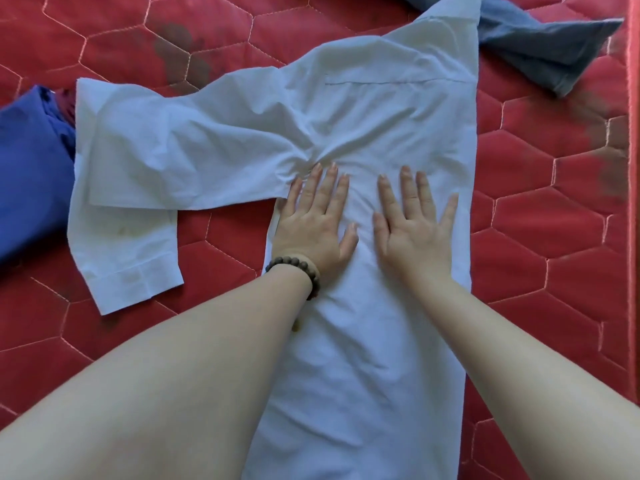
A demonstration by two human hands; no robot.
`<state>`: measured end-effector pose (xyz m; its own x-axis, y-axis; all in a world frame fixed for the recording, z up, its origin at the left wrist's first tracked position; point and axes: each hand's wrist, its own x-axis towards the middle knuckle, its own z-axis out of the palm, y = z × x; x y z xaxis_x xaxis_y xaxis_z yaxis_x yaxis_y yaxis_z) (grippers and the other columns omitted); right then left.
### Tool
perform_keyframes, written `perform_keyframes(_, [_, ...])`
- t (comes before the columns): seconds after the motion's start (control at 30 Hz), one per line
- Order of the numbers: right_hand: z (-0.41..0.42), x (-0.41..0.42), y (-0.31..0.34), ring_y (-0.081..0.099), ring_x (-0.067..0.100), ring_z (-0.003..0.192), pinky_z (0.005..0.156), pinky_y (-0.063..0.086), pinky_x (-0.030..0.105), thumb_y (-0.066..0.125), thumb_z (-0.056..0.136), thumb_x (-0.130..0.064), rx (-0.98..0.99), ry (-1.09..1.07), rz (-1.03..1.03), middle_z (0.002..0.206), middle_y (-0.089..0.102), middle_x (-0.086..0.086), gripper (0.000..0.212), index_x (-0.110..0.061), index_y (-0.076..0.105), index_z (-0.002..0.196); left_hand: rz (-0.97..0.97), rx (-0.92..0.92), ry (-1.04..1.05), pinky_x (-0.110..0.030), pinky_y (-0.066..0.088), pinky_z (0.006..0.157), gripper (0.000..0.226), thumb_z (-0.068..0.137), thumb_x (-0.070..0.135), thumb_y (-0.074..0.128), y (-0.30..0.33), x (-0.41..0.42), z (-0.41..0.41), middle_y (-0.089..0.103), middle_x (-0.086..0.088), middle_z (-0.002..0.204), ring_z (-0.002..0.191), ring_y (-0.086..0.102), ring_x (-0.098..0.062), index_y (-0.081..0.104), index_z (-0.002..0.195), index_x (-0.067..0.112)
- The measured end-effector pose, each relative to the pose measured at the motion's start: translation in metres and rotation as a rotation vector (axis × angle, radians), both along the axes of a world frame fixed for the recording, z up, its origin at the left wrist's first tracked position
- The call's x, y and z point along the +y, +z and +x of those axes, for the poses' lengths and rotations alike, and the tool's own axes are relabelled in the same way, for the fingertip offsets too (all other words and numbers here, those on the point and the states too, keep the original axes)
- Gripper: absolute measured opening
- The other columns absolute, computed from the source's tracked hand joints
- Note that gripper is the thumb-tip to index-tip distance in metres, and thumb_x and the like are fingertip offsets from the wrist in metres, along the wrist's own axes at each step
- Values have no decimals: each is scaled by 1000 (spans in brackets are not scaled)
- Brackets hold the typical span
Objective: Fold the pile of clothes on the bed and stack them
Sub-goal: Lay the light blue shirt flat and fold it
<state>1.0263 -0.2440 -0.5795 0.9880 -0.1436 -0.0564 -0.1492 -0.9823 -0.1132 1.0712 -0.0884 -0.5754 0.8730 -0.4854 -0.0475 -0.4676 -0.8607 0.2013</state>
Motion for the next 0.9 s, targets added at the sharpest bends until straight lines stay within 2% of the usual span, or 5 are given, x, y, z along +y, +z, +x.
perform_keyframes(0.17, [-47, 25, 16, 1, 23, 150, 111, -6, 64, 16, 92, -54, 85, -92, 16, 162, 7, 3, 65, -30, 16, 153, 29, 5, -112, -51, 5, 117, 59, 93, 38, 25, 11, 10, -11, 35, -10, 154, 145, 24, -29, 42, 145, 16])
perform_keyframes(0.33, [-112, 68, 11, 29, 30, 144, 107, 12, 72, 37, 94, -40, -35, -9, -16, 154, 34, 11, 55, -20, 41, 146, 9, -12, -154, -56, 22, 113, 54, 92, 30, 31, 10, 33, -84, 45, -16, 146, 138, 37, -35, 53, 135, 8])
perform_keyframes(0.53, [-188, 82, 7, 22, 26, 146, 112, 12, 66, 34, 97, -47, 14, 36, -49, 157, 26, 9, 59, -22, 32, 150, 113, 52, -166, -49, 11, 117, 62, 95, 45, 28, 4, 87, -161, 27, -13, 157, 145, 22, -30, 28, 151, 18])
perform_keyframes(0.67, [-233, 70, 10, 4, 26, 149, 117, 4, 57, 20, 95, -59, 136, -82, -10, 162, 7, 4, 66, -29, 10, 154, 240, 147, -169, -45, -8, 118, 67, 91, 60, 1, 11, 126, -177, -16, -2, 159, 147, -15, -20, -14, 150, 31])
perform_keyframes(0.9, [-298, 69, 25, 4, 30, 149, 117, 4, 54, 19, 93, -64, 277, -146, 26, 161, 4, 16, 76, -21, 5, 154, 344, 256, -172, -51, -7, 119, 90, 84, 79, 7, 28, 183, -231, -29, -4, 156, 146, -23, -26, -24, 149, 27])
